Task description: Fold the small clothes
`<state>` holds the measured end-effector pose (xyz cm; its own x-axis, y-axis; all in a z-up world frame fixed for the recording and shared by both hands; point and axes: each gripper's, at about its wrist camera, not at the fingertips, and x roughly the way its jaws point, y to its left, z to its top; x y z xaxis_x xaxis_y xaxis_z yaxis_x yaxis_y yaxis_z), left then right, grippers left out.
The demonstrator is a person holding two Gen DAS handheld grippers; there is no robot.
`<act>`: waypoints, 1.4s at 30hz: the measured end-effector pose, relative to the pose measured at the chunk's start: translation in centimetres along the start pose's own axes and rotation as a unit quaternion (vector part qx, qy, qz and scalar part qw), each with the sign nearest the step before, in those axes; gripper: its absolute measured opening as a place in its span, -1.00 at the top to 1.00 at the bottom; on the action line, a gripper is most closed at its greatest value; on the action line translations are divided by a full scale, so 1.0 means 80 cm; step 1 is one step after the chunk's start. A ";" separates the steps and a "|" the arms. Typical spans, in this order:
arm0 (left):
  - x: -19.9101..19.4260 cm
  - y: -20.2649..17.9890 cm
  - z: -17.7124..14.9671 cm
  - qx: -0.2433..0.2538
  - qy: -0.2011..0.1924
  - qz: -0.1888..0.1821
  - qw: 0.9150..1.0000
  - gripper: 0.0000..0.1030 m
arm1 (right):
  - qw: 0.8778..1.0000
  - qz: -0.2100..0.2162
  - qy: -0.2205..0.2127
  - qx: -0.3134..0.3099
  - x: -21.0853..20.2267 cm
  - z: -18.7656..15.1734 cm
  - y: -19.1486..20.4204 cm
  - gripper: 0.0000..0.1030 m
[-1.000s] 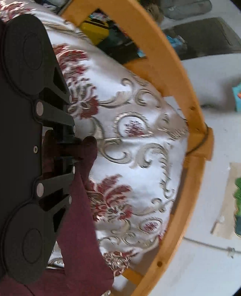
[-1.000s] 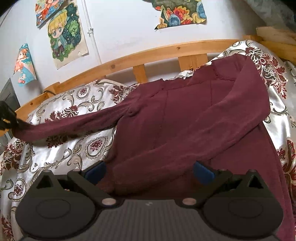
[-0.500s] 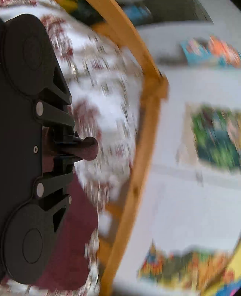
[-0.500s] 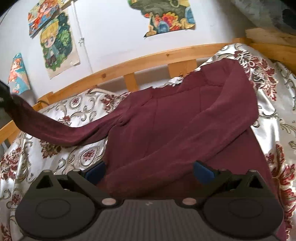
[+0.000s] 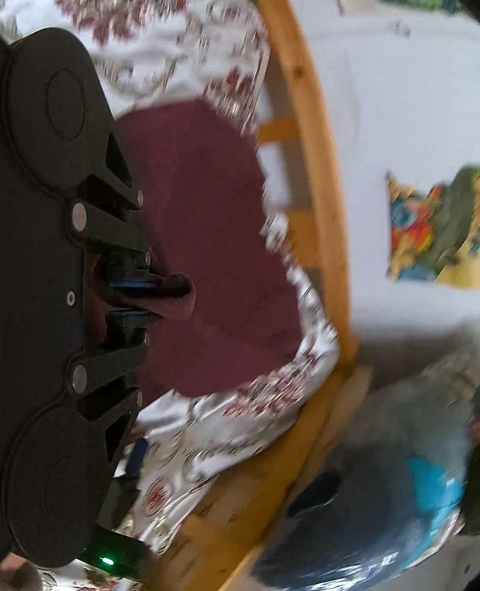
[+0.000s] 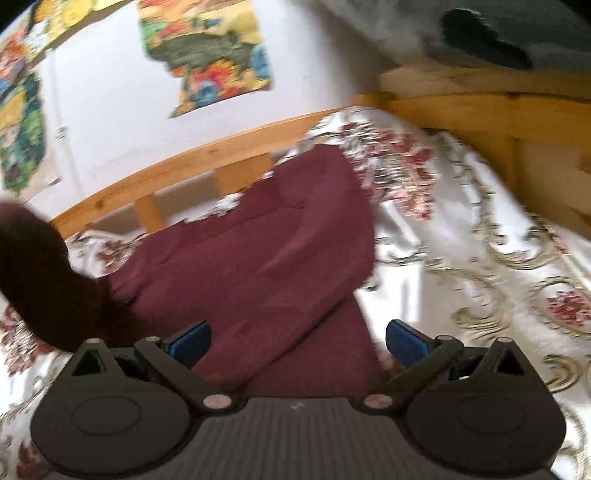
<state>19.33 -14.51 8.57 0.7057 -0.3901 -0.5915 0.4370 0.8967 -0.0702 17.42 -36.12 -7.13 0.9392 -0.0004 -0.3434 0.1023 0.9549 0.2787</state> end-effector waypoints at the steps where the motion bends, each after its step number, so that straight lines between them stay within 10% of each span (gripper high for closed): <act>1: 0.009 -0.007 -0.007 0.002 0.005 0.000 1.000 0.78 | 1.000 -0.006 -0.002 0.006 0.001 0.001 -0.007 -1.00; 7: 0.044 -0.017 -0.038 0.012 0.019 0.000 1.000 0.68 | 0.999 -0.039 -0.007 0.034 0.007 0.003 -0.034 -1.00; 12: 0.045 -0.012 -0.056 0.001 0.036 -0.007 0.999 -0.24 | 0.999 -0.038 0.001 0.038 0.013 0.000 -0.037 -1.00; 17: 0.032 0.011 -0.061 -0.015 0.027 -0.002 1.000 -0.61 | 0.999 -0.026 0.008 0.024 0.016 -0.005 -0.025 -1.00; 23: 0.026 0.087 -0.062 -0.035 0.023 0.092 0.995 -0.73 | 1.000 0.020 0.021 0.005 0.014 -0.012 -0.006 -1.00; 27: 0.029 0.170 -0.070 -0.066 -0.055 0.159 0.983 -0.89 | 0.998 0.050 0.040 0.007 0.019 -0.019 0.004 -1.00; 32: 0.067 0.265 -0.060 -0.120 -0.066 0.196 0.971 -0.86 | 0.996 0.082 0.045 0.016 0.027 -0.037 0.015 -1.00; 40: 0.147 0.305 -0.033 -0.098 0.005 0.111 0.989 -0.63 | 0.988 0.138 0.055 0.042 0.042 -0.061 0.024 -1.00; 42: 0.167 0.309 -0.029 -0.092 0.033 0.102 0.990 -0.18 | 0.987 0.144 0.054 0.039 0.047 -0.064 0.026 -1.00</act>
<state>38.25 2.91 -2.89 0.7279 -0.1880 -0.6594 0.1761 0.9807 -0.0852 19.49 -32.63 -12.43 0.8931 0.3038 -0.3318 -0.1356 0.8851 0.4452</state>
